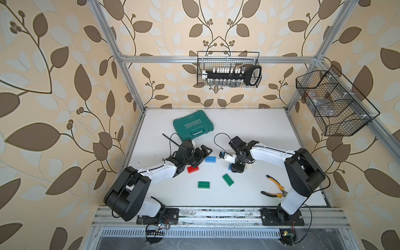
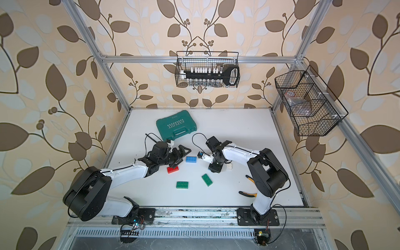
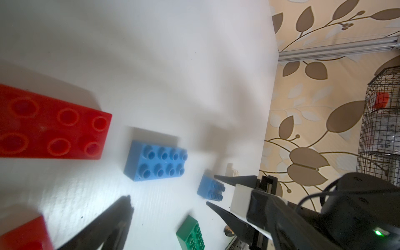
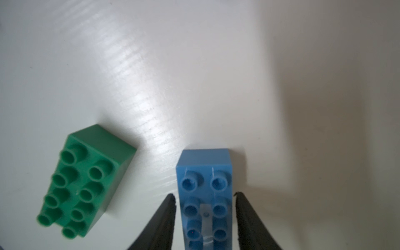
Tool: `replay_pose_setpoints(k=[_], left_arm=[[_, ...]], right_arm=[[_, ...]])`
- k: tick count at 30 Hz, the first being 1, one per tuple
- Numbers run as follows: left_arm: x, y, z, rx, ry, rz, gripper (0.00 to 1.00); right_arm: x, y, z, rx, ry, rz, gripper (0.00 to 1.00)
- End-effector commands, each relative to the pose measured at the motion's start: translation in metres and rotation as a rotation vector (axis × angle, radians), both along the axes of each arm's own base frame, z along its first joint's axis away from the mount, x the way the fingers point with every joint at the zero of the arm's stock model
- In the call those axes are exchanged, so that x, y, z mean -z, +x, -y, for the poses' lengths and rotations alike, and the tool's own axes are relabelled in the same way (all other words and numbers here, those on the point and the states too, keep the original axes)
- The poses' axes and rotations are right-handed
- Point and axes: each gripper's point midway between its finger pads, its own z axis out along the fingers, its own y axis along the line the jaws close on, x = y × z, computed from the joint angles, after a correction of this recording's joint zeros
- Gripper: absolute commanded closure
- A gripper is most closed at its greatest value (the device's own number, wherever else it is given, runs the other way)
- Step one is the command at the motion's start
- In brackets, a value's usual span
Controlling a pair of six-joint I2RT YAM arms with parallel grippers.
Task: Assemble a small pinwheel with lego
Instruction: Assemble the lego brick at the center of the board.
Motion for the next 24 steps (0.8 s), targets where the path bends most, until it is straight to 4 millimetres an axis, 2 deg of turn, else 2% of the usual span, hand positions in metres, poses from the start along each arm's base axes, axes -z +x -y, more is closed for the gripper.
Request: replay_pose_setpoints(k=[1,4,8,11,16,24], left_arm=[[-0.012,0.004,0.0,0.003,0.01,0.055,0.01],[-0.011,0.006,-0.004,-0.005,0.023,0.052,0.01],[-0.005,0.014,-0.029,-0.079,-0.036,0.005,0.01],[-0.008,0.014,-0.044,-0.103,-0.015,0.016,0.01],[-0.022,0.012,-0.055,-0.12,0.009,0.056,0.01],[-0.019,0.011,-0.064,-0.134,0.01,0.048,0.01]], right_arm=[[0.004,0.0,0.004,-0.002,-0.032,-0.012,0.68],[0.0,0.006,-0.003,0.009,-0.002,-0.001,0.73],[-0.005,0.021,-0.023,-0.034,0.018,0.026,0.75],[-0.004,0.033,-0.031,-0.097,-0.009,0.021,0.75],[-0.002,0.042,-0.047,-0.183,0.011,-0.01,0.75],[-0.001,0.043,-0.063,-0.253,0.023,-0.026,0.74]])
